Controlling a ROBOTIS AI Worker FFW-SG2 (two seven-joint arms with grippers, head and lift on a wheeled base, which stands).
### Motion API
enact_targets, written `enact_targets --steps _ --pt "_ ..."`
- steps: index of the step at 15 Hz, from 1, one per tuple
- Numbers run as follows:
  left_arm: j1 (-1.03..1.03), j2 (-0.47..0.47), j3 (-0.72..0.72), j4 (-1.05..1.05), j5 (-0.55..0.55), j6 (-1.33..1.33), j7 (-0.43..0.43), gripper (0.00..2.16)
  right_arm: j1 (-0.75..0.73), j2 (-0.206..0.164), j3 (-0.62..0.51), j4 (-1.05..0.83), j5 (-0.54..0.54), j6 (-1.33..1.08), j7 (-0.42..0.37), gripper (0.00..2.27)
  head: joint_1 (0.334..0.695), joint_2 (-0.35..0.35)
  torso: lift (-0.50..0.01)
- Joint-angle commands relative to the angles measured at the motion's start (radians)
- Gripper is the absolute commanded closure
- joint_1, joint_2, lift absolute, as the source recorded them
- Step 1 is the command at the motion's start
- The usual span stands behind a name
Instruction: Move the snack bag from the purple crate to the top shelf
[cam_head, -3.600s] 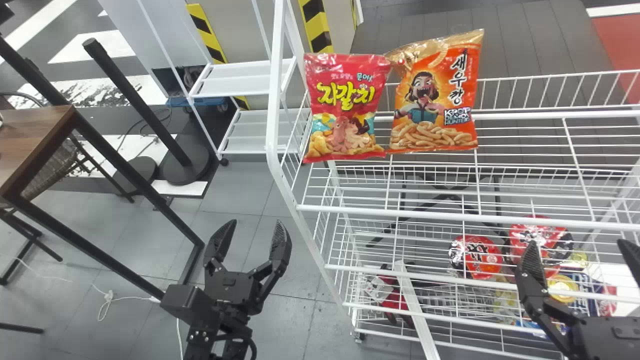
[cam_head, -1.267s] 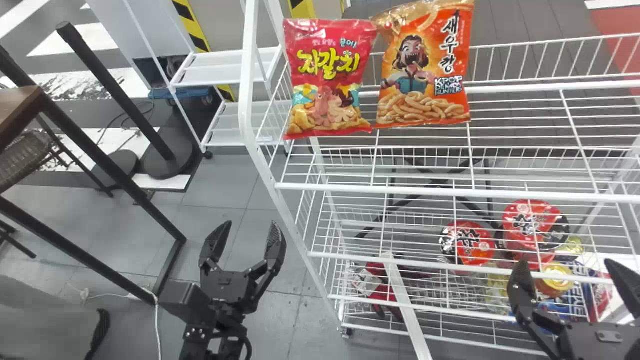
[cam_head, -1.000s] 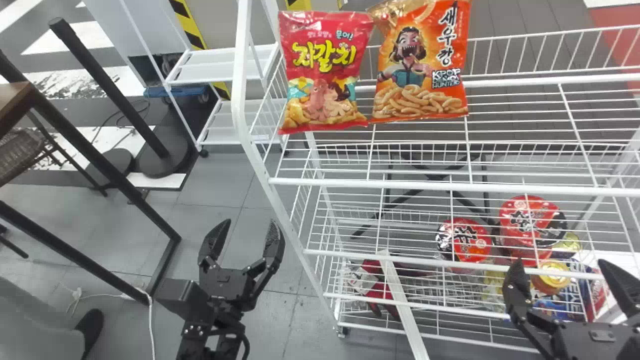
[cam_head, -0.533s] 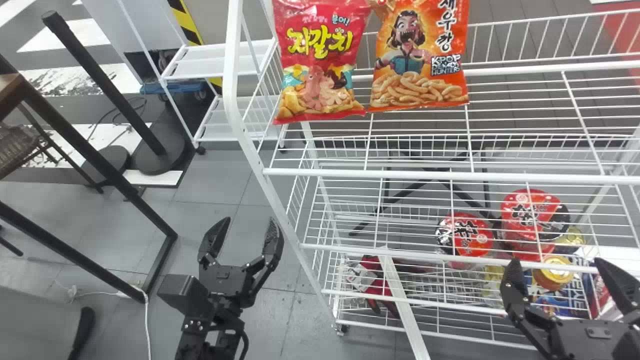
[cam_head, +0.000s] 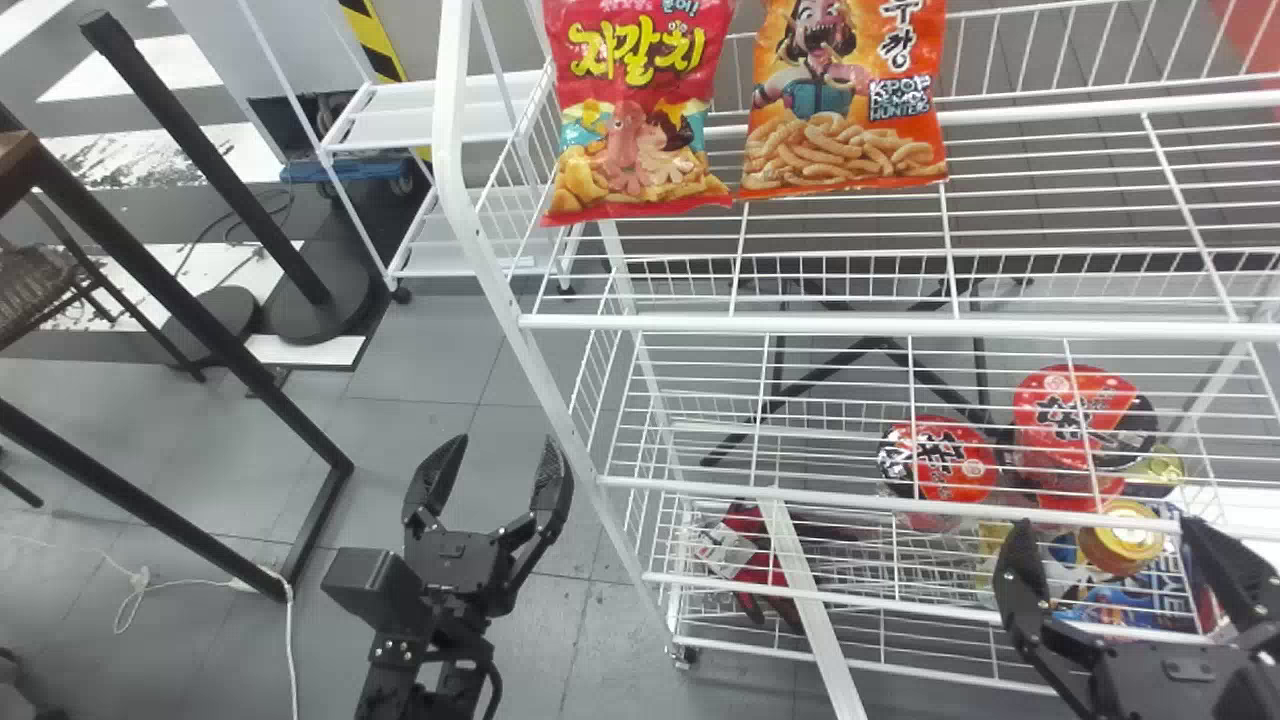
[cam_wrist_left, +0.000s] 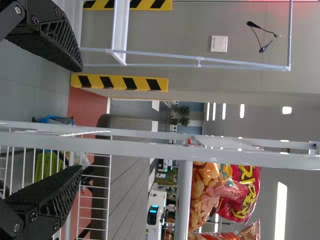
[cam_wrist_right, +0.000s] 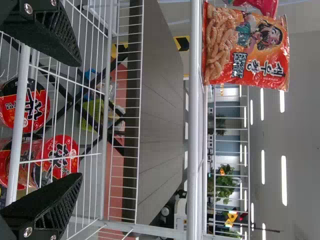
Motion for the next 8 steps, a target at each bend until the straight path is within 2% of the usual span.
enact_targets --steps 1,8 --pt "0.006 -0.013 0.010 0.000 -0.009 0.000 0.001 0.13 -0.001 0.009 0.001 0.002 0.008 0.001 0.000 0.00 0.695 0.265 -0.165" --pt "0.043 -0.046 0.047 -0.022 -0.032 -0.003 0.001 0.13 -0.014 0.009 -0.011 0.046 0.008 -0.039 -0.002 0.00 0.695 0.272 -0.193"
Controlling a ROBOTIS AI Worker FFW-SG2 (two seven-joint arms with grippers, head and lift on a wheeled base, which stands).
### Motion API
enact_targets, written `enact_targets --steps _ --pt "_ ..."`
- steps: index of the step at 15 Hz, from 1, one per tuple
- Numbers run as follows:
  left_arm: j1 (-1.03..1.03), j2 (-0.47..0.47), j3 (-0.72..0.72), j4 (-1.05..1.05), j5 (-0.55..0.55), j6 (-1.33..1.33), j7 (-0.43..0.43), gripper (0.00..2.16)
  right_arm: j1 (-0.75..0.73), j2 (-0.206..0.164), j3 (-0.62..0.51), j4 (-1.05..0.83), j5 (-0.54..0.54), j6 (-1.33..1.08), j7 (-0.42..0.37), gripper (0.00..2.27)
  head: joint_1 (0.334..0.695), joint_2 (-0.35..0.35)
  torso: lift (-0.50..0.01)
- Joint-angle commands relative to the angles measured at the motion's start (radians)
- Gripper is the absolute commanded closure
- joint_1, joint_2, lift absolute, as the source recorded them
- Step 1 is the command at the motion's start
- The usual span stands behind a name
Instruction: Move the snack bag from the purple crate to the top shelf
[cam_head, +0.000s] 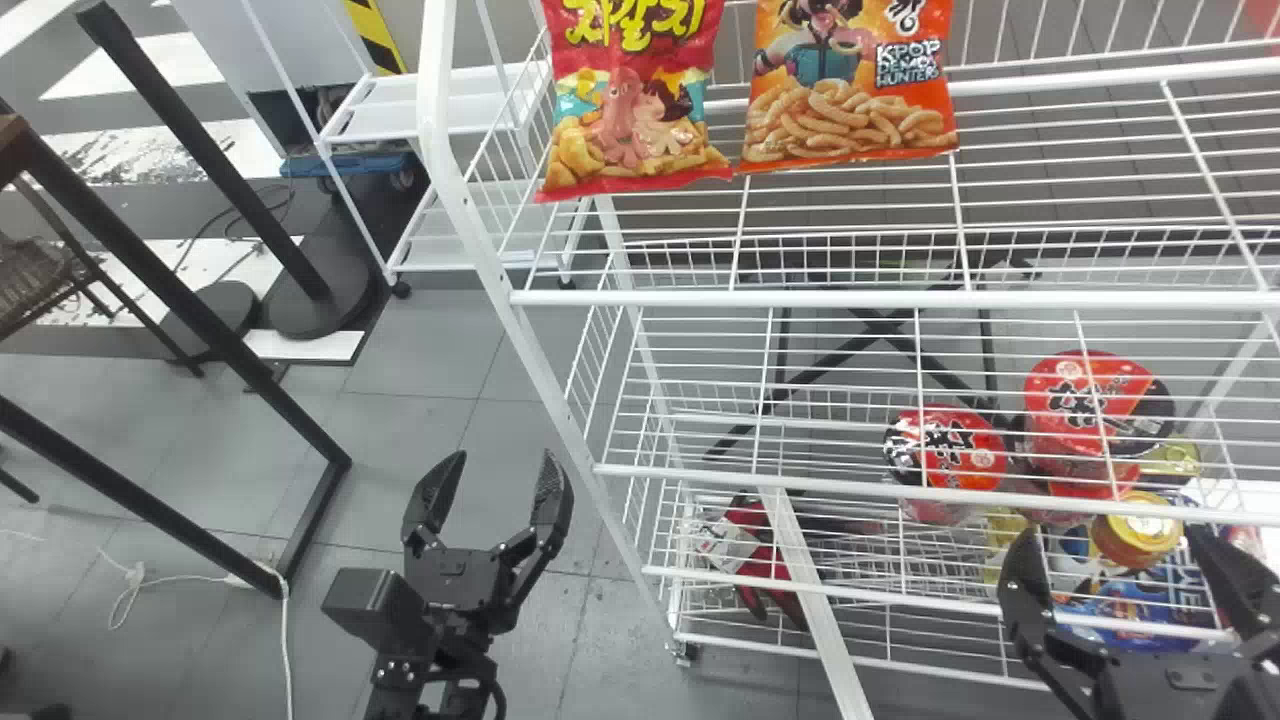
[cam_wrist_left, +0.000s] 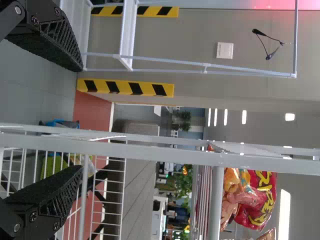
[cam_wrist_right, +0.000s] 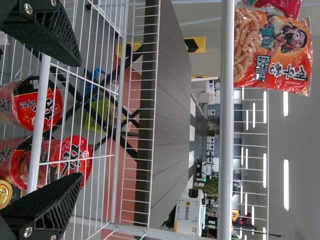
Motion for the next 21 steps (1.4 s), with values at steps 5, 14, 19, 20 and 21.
enact_targets --steps 5,14,19,20,21 --pt "0.029 -0.036 0.026 -0.021 -0.039 0.002 0.000 0.13 -0.001 0.009 -0.009 0.020 -0.003 -0.042 0.000 0.00 0.695 0.266 -0.213" --pt "0.048 -0.063 0.036 -0.041 -0.068 0.005 0.012 0.13 -0.001 0.009 -0.025 0.022 -0.021 -0.045 0.001 0.00 0.695 0.248 -0.248" --pt "0.057 -0.066 0.040 -0.043 -0.071 0.002 0.014 0.13 -0.004 0.009 -0.025 0.032 -0.021 -0.045 0.001 0.00 0.695 0.245 -0.268" --pt "0.057 -0.066 0.040 -0.045 -0.073 0.002 0.014 0.13 -0.004 0.009 -0.028 0.034 -0.021 -0.048 0.001 0.00 0.695 0.245 -0.272" --pt "0.057 -0.066 0.040 -0.045 -0.073 0.002 0.014 0.13 -0.005 0.009 -0.028 0.037 -0.021 -0.052 0.001 0.00 0.695 0.246 -0.276"
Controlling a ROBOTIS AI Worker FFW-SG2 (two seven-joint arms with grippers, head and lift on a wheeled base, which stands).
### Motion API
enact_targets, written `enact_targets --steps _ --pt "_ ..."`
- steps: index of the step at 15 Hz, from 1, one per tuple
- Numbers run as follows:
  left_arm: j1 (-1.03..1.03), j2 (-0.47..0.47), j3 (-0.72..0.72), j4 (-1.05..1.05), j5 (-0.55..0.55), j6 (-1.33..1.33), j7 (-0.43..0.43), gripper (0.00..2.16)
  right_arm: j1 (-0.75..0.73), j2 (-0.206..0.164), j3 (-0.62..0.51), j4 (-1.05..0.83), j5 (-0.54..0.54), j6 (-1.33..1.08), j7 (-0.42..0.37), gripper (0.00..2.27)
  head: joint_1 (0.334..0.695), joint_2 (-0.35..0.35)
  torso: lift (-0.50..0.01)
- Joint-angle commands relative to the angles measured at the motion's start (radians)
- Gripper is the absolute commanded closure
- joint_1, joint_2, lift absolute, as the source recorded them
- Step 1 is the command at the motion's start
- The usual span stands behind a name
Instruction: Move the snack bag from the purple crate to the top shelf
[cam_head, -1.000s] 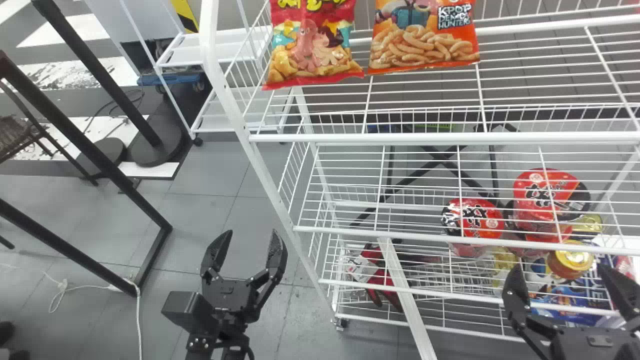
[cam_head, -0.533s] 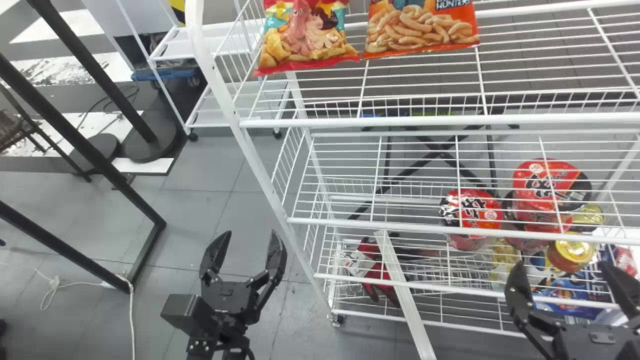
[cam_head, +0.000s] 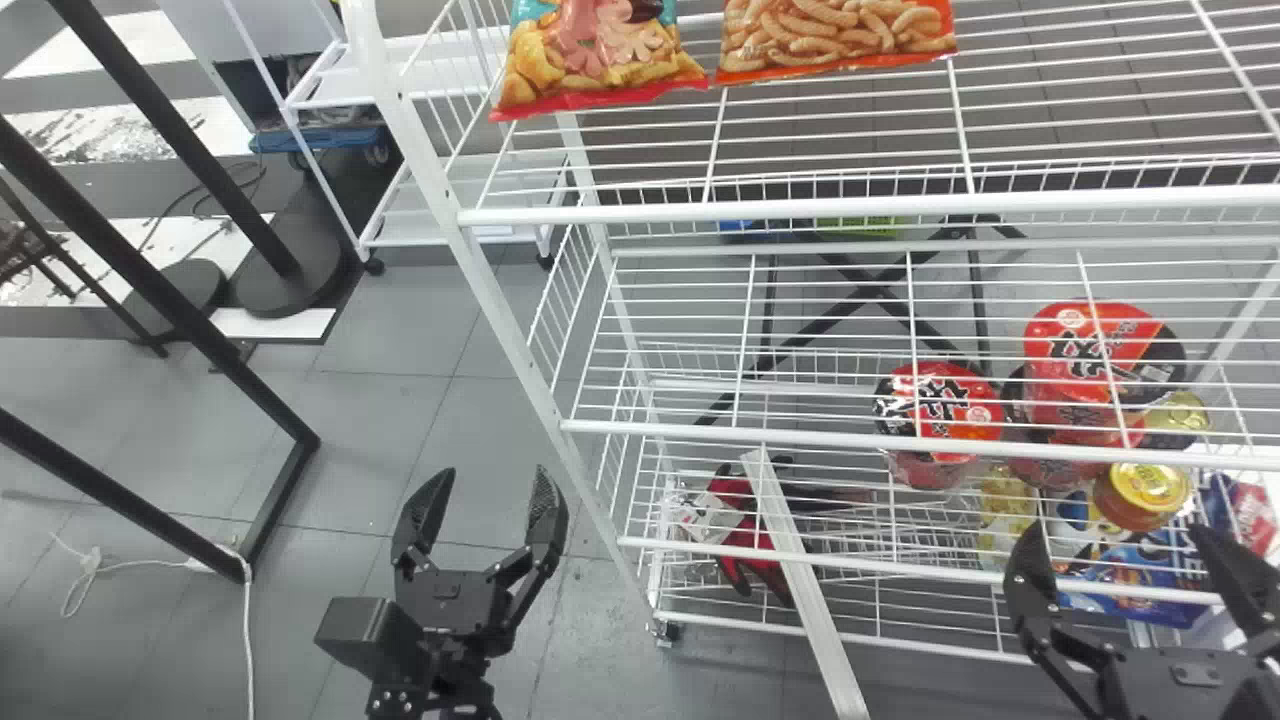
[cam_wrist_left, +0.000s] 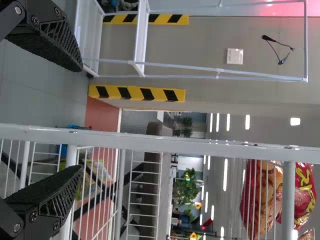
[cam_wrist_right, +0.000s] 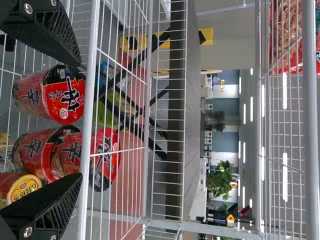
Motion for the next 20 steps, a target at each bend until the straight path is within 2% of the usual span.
enact_targets --steps 1,20 --pt "0.002 -0.002 0.000 -0.001 -0.002 0.000 0.000 0.13 -0.004 0.009 -0.003 0.008 0.000 -0.009 0.000 0.00 0.695 0.245 -0.280" --pt "-0.012 0.046 -0.005 0.009 0.021 0.006 0.006 0.13 -0.013 0.009 0.008 -0.001 0.011 0.040 0.000 0.02 0.695 0.259 -0.356"
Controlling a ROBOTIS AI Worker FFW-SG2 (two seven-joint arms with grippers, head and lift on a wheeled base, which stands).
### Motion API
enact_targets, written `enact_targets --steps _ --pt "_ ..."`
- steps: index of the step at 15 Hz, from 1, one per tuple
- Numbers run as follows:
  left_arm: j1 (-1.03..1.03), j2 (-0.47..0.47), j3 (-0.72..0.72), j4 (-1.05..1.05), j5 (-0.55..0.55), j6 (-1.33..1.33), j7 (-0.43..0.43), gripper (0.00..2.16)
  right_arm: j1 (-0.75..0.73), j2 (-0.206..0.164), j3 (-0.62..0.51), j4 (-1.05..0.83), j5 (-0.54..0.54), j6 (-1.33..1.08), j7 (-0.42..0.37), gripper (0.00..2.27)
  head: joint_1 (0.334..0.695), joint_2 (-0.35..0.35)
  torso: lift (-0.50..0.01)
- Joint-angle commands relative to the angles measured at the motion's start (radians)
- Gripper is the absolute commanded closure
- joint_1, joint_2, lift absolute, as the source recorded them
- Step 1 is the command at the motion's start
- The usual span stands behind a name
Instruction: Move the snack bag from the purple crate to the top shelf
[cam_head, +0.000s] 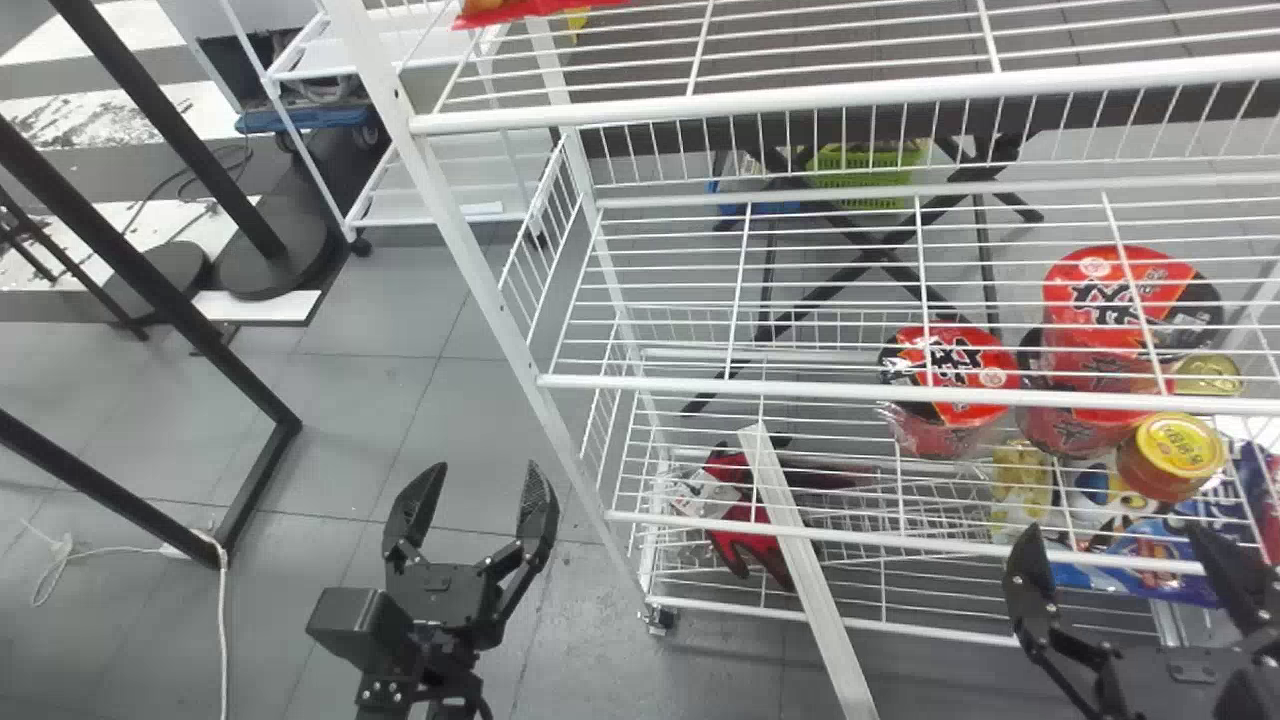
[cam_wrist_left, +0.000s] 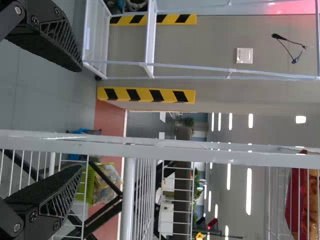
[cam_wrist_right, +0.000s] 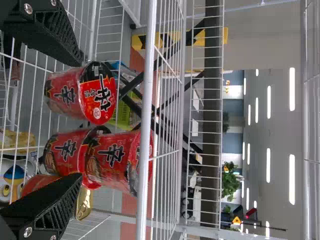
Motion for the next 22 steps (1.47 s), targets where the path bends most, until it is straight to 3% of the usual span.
enact_targets --steps 1,22 --pt "0.001 0.009 -0.002 0.000 0.005 0.000 0.000 0.13 0.000 0.009 0.002 -0.003 0.002 0.005 -0.001 0.02 0.695 0.262 -0.360" --pt "-0.037 0.037 -0.036 0.040 0.034 -0.006 0.003 0.13 0.000 0.009 0.001 0.014 0.009 0.002 -0.007 0.03 0.695 0.264 -0.443"
